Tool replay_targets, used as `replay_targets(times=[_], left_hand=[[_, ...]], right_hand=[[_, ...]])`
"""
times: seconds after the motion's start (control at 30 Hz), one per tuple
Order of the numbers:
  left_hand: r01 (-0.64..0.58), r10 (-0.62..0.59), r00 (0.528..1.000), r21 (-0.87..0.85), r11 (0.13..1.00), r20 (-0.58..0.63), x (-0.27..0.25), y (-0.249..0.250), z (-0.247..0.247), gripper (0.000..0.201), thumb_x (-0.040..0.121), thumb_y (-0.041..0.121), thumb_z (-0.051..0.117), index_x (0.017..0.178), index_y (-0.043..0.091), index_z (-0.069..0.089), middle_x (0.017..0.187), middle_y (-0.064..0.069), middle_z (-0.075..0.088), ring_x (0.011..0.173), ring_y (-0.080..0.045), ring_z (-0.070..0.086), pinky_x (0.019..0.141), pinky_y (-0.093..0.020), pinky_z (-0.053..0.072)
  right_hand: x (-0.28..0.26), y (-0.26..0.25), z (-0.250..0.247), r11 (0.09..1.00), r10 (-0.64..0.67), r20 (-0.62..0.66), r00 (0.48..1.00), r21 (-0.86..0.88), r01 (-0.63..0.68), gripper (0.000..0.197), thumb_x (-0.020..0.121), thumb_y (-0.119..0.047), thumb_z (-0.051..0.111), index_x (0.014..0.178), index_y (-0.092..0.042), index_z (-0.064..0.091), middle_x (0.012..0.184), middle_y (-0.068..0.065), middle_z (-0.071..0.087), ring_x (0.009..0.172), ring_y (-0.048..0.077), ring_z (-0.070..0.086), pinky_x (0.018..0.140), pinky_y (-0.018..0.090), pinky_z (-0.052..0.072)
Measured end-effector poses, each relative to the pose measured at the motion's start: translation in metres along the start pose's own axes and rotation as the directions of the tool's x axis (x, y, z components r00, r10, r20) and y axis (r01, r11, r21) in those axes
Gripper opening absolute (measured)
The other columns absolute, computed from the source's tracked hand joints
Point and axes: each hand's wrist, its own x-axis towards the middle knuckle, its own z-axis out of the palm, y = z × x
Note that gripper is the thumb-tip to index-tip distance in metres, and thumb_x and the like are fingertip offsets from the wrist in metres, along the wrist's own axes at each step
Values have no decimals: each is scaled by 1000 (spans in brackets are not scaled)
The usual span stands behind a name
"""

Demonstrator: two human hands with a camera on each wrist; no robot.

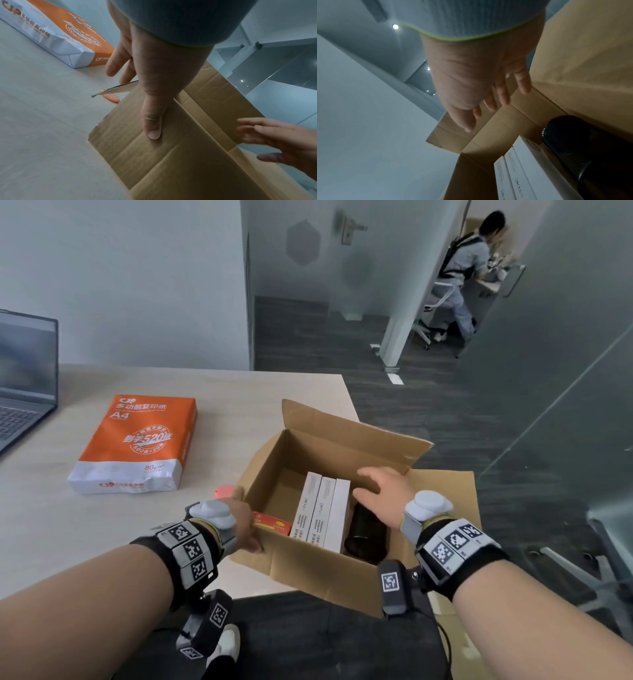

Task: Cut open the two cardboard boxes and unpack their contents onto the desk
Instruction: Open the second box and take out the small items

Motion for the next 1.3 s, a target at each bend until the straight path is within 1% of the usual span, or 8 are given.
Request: replay_targets(times=[0.13, 0.3, 0.53, 0.7, 0.87, 0.97, 1.03, 1.3], left_hand=[[-49, 50, 999, -12, 999, 23, 5, -4, 1, 49, 73, 72, 72, 92, 26, 71, 108, 6, 38, 78, -15, 58, 72, -34, 51], [-95, 96, 995, -29, 995, 22, 16, -13, 6, 43, 72, 71, 73, 85, 31, 67, 115, 7, 41, 83, -14, 58, 72, -33, 49], [-166, 165, 986, -53, 985, -18, 36, -32, -3, 46, 71, 66, 77, 97, 28, 77, 138, 17, 39, 92, -14, 62, 77, -33, 51], [-194, 194, 981, -23, 981, 7, 68, -44, -26, 50, 73, 63, 78, 107, 27, 76, 153, 18, 32, 103, -17, 66, 88, -37, 55], [-267, 267, 963, -8, 964, 32, 98, -57, -48, 41, 75, 58, 79, 104, 29, 76, 153, 18, 34, 114, -15, 62, 91, -35, 52], [-323, 322, 945, -2, 947, 49, 118, -64, -64, 35, 74, 54, 80, 101, 32, 77, 158, 22, 27, 113, -13, 60, 91, -32, 50], [-344, 343, 937, 18, 939, 62, 129, -65, -73, 35, 75, 55, 80, 102, 34, 77, 162, 24, 21, 115, -13, 59, 89, -30, 47], [-440, 434, 893, 35, 897, 115, 142, -66, -84, 43, 80, 55, 76, 118, 33, 73, 169, 16, 7, 129, -17, 54, 104, -33, 46]], right_hand=[[29, 8, -4, 997, 76, -159, 984, 4, -77, 69, 92, -44, 58, 155, -39, 30, 168, -3, 14, 151, 31, 20, 121, 48, 26], [62, 13, -7, 967, 163, -98, 982, -180, -179, 83, 89, -48, 56, 157, -40, 11, 169, -6, -6, 155, 26, 0, 121, 56, 20], [89, 25, 9, 936, 294, 122, 948, -240, -259, 85, 80, -56, 49, 156, -33, 20, 154, 7, 41, 127, 36, 54, 101, 51, 47], [99, 26, 14, 919, 343, 114, 932, -247, -308, 48, 98, -45, 45, 138, -18, 42, 135, 11, 56, 113, 35, 61, 93, 48, 51], [96, 19, 16, 895, 402, 75, 912, -243, -374, 74, 80, -57, 57, 144, -32, 29, 142, 6, 43, 121, 35, 52, 97, 51, 46], [91, 3, 14, 886, 244, 59, 968, -420, -198, 99, 77, -55, 64, 154, -43, 3, 160, 3, 16, 144, 34, 25, 110, 58, 30], [100, -12, 13, 869, 62, 139, 988, -494, 16, 99, 77, -50, 66, 155, -45, 5, 165, 0, 6, 150, 30, 13, 115, 62, 21], [123, -66, 44, 622, -271, 621, 735, -470, 626, 112, 61, -63, 81, 153, -38, 23, 159, 0, 28, 147, 23, 25, 112, 54, 28]])
